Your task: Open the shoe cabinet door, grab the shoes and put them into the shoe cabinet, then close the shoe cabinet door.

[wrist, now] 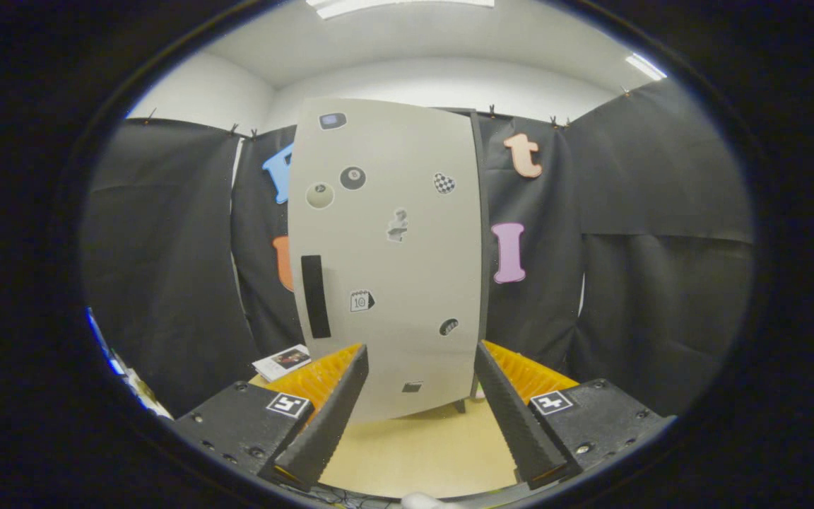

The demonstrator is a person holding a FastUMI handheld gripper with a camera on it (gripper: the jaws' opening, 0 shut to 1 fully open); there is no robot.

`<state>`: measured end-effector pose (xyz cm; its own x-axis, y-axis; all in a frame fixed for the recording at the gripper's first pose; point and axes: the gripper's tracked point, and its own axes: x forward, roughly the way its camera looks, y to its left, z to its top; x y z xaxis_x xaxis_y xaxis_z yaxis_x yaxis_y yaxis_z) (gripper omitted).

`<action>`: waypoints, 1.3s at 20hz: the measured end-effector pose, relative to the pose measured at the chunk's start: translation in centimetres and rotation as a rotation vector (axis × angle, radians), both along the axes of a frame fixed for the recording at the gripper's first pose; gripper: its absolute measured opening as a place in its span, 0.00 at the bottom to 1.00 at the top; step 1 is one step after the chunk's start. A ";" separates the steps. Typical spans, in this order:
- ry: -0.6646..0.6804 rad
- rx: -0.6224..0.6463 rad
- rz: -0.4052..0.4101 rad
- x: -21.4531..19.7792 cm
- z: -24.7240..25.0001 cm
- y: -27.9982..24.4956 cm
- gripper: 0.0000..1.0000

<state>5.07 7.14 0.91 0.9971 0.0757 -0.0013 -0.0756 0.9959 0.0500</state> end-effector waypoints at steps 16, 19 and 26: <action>-0.007 0.021 0.015 -0.9 0.3 -0.6 0.99; -0.003 0.025 0.019 -0.9 0.4 -0.5 0.99; -0.016 0.019 0.016 -0.9 0.9 -0.5 0.99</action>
